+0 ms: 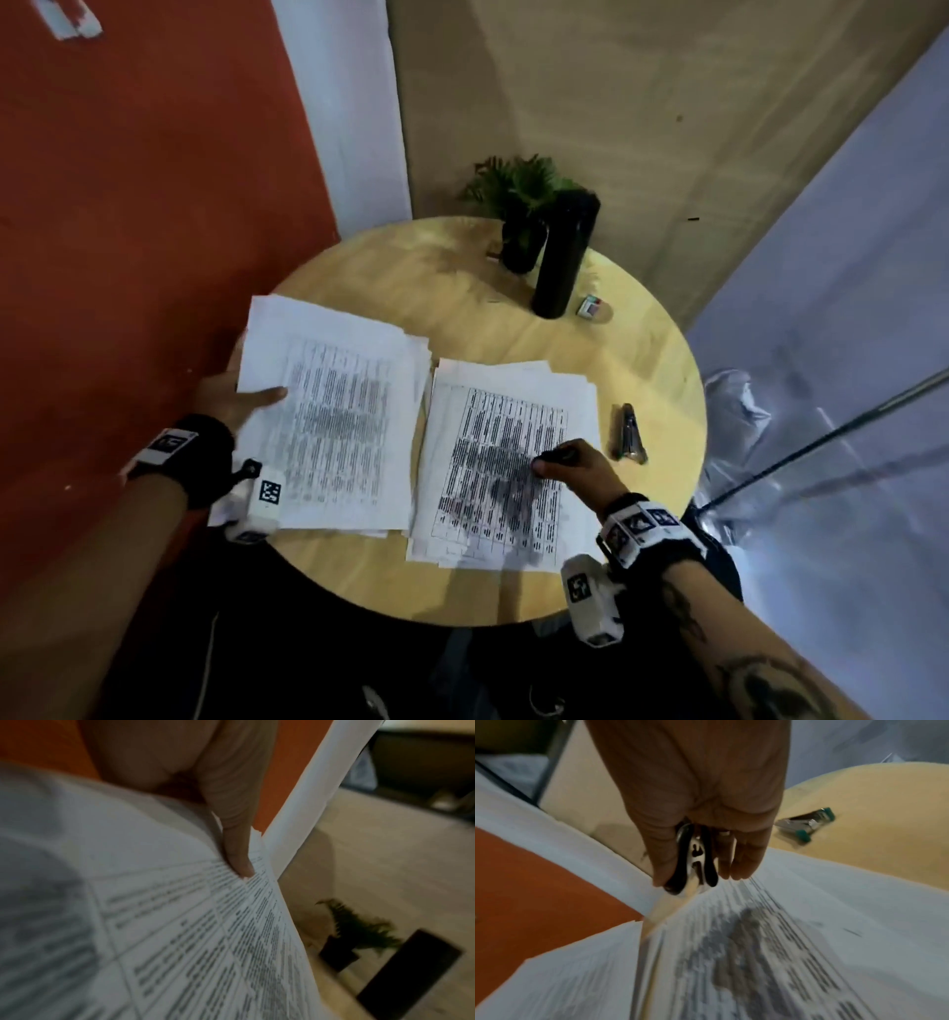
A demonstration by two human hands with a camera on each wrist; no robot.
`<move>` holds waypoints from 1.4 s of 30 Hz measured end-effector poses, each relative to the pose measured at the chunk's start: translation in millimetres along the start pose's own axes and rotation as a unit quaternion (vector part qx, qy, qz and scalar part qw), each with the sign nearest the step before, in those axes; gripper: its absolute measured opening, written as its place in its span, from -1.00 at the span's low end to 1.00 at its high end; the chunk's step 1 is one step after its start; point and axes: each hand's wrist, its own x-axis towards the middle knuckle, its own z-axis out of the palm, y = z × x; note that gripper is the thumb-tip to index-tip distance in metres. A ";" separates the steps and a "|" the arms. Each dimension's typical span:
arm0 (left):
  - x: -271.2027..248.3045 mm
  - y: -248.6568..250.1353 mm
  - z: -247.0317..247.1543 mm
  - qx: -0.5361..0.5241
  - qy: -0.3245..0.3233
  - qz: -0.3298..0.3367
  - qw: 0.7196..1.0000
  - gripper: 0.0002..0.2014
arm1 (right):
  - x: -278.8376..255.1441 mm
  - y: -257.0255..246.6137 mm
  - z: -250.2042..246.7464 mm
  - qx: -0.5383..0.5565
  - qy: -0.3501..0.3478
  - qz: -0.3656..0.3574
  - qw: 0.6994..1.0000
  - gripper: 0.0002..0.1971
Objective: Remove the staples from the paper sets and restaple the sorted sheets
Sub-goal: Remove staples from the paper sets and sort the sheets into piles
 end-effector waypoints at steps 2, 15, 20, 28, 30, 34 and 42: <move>18.1 -20.4 3.8 0.056 -0.006 -0.021 0.998 -0.60 | 7.0 14.9 11.0 -0.003 -0.017 0.015 1.000 -0.74; 12.6 19.3 111.5 0.297 0.014 0.145 0.944 -0.45 | 59.7 79.6 10.9 0.118 -0.009 0.100 0.988 0.00; -26.6 34.1 218.5 0.326 -0.168 0.188 0.911 -0.33 | 40.2 59.0 11.5 0.170 0.006 0.128 0.977 -0.72; -35.0 35.3 256.1 0.399 -0.148 0.095 0.900 -0.03 | 37.7 62.3 10.6 0.188 -0.008 0.134 0.973 -0.79; -34.4 34.2 258.4 0.404 -0.161 0.097 0.895 -0.01 | 38.9 64.6 9.7 0.192 -0.011 0.131 0.972 -0.79; -40.6 41.8 258.4 0.414 -0.154 0.075 0.894 0.03 | 38.2 63.3 9.4 0.212 -0.013 0.124 0.969 -0.82; -39.6 45.9 263.7 0.295 -0.116 0.051 0.947 0.03 | 37.1 62.3 9.0 0.216 -0.003 0.114 0.970 -0.84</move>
